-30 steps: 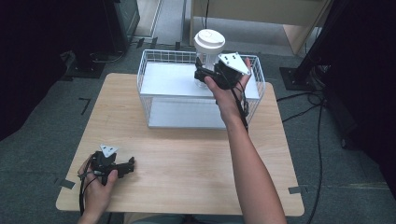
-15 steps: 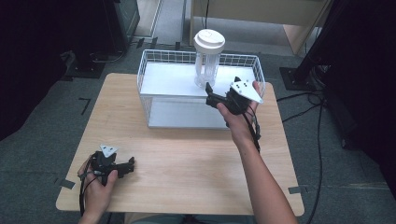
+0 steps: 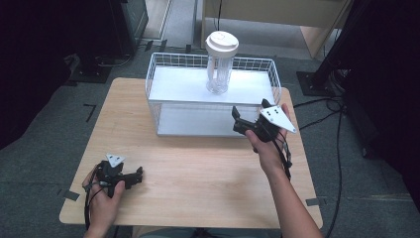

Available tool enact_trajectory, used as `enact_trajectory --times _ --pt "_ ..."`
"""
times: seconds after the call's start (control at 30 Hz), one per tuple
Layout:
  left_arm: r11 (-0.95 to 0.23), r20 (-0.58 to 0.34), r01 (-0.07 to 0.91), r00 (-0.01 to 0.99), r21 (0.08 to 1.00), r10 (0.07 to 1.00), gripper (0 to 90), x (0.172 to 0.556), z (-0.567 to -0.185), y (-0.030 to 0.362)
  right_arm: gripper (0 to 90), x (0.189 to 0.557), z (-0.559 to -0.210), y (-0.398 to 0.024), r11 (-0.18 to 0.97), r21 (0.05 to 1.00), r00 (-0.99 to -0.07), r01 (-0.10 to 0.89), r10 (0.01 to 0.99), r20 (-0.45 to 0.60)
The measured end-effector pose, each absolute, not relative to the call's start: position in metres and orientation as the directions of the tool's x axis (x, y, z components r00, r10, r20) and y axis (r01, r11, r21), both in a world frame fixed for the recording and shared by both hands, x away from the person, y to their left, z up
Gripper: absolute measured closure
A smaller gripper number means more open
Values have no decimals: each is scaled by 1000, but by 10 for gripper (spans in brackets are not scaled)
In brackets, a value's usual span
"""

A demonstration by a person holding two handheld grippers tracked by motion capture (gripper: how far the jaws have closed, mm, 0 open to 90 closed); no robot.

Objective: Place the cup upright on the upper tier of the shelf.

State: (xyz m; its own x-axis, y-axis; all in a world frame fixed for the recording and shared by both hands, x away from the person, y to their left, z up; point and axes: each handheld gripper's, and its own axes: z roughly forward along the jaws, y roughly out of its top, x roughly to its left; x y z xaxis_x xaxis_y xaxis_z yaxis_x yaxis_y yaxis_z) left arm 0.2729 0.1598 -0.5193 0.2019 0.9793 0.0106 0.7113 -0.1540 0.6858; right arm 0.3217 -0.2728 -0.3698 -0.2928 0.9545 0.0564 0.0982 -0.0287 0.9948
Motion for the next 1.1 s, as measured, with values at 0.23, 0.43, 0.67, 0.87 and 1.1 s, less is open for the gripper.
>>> enact_trajectory --times 0.23,0.43,0.67,0.87,1.1 --pt "-153 11 710 201 687 980 0 273 -520 160 0 302 -388 -300 -38 992 -262 119 963 68" --pt "-156 11 713 204 684 979 0 273 -519 160 0 286 -405 -324 -44 989 -231 140 970 76" --pt "-154 10 712 202 685 979 0 273 -519 160 0 266 -423 -350 -70 982 -193 175 976 103" --pt "-152 9 712 201 686 980 0 273 -519 160 0 252 -440 -370 -64 977 -160 205 982 98" --pt "-153 9 712 201 686 979 0 273 -519 160 0 236 -462 -391 -47 967 -126 251 989 81"
